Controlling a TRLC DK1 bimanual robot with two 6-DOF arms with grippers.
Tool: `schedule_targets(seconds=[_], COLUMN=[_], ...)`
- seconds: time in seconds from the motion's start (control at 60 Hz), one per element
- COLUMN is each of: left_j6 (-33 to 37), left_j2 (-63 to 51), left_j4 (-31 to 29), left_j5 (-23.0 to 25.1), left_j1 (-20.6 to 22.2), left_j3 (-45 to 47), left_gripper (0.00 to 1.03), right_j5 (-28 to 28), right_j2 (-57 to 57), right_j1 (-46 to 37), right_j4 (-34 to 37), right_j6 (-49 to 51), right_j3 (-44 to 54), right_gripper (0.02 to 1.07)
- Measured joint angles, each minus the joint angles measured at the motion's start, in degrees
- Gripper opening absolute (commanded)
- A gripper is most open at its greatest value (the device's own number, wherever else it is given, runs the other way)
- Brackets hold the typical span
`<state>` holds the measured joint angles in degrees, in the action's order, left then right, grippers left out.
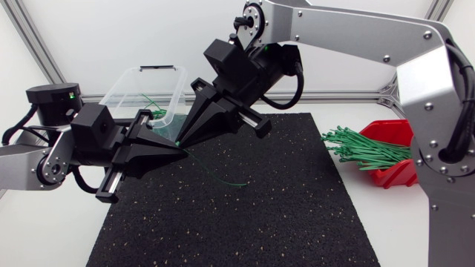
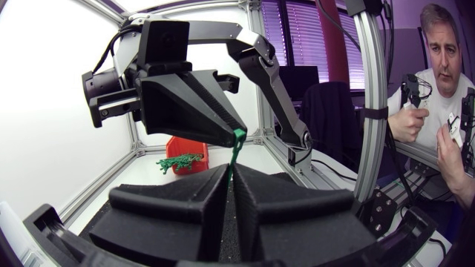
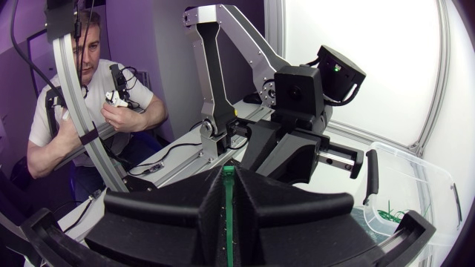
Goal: Take a green cable tie from the red box, thread the tail through the head to close it, then place it in the transparent bin on the left.
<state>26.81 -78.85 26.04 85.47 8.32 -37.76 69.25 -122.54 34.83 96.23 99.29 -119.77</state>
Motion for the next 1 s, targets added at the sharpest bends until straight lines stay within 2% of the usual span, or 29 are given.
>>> schedule_targets(seconds=[0.033,0.133,0.5,0.733,1.0], left_j6=[0.00,0.00,-0.26,-1.31,-1.77], left_j2=[0.17,0.48,0.48,0.48,0.48], left_j4=[0.00,0.00,0.02,0.02,0.02], left_j5=[0.02,0.02,0.00,0.00,0.00], left_j1=[0.00,0.07,0.83,0.87,1.14], left_j3=[0.00,0.00,0.00,0.00,0.00], left_gripper=[0.21,0.25,0.24,0.04,0.04], right_j5=[-0.02,-0.02,-0.02,-0.02,-0.02], right_j2=[0.07,0.09,0.42,0.61,0.72], right_j1=[0.00,0.00,0.00,0.00,0.00], right_j4=[0.00,0.00,0.00,0.00,0.00], right_j6=[0.00,0.02,0.22,0.22,0.22], right_j3=[0.00,0.00,0.83,1.01,1.03], right_gripper=[0.15,0.15,0.15,0.15,0.15])
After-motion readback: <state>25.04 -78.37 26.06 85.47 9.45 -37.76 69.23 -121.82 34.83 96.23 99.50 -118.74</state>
